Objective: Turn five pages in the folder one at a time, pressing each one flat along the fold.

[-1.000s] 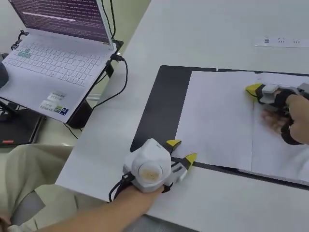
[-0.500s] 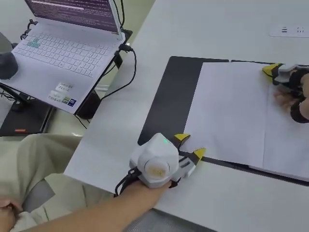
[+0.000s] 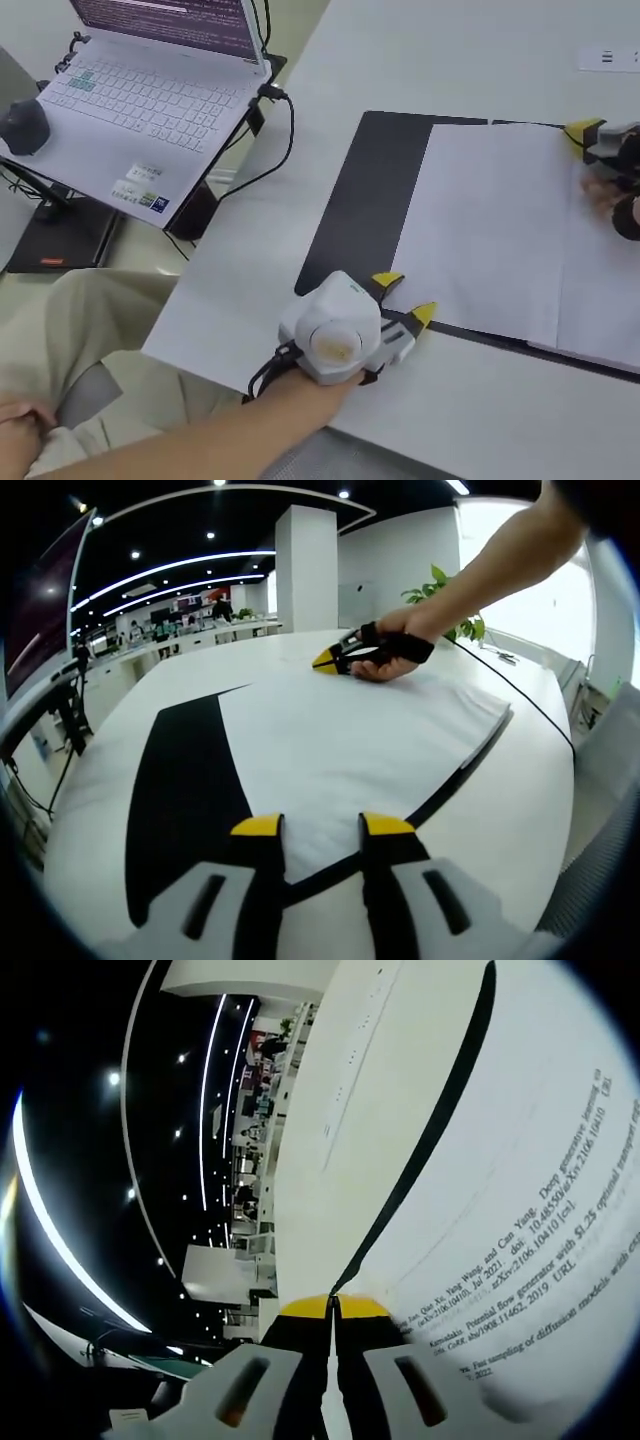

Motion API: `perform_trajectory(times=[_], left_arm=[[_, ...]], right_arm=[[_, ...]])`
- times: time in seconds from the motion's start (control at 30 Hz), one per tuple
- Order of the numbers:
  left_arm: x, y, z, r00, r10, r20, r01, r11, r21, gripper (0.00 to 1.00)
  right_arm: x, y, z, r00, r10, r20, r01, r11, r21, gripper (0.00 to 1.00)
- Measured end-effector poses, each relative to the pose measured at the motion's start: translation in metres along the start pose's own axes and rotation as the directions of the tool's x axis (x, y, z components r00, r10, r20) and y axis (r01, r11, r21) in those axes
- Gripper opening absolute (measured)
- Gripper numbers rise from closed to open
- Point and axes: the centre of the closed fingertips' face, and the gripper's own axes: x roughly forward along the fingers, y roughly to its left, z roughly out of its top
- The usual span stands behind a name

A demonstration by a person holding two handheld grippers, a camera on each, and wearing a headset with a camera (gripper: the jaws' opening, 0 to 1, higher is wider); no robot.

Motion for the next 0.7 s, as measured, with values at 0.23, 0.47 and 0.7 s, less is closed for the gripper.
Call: perform_trajectory(times=[0.23, 0.47, 0.7], left_arm=[[0.0, 0.001, -0.001, 1.0, -0.001, 0.001, 0.001, 1.0, -0.001, 0.28], [0.001, 0.001, -0.001, 1.0, 0.0, 0.004, 0.0, 1.0, -0.003, 0.28], [0.001, 0.001, -0.001, 1.0, 0.0, 0.005, 0.0, 1.0, -0.004, 0.28]], right_arm=[[-0.016, -0.004, -0.021, 0.9971, 0.002, -0.076, -0.002, 1.0, -0.001, 0.0], [-0.035, -0.007, -0.043, 0.9927, 0.007, -0.12, -0.007, 1.0, 0.0, 0.0], [-0.05, -0.012, -0.056, 0.9886, 0.015, -0.15, -0.012, 1.0, 0.016, 0.0]])
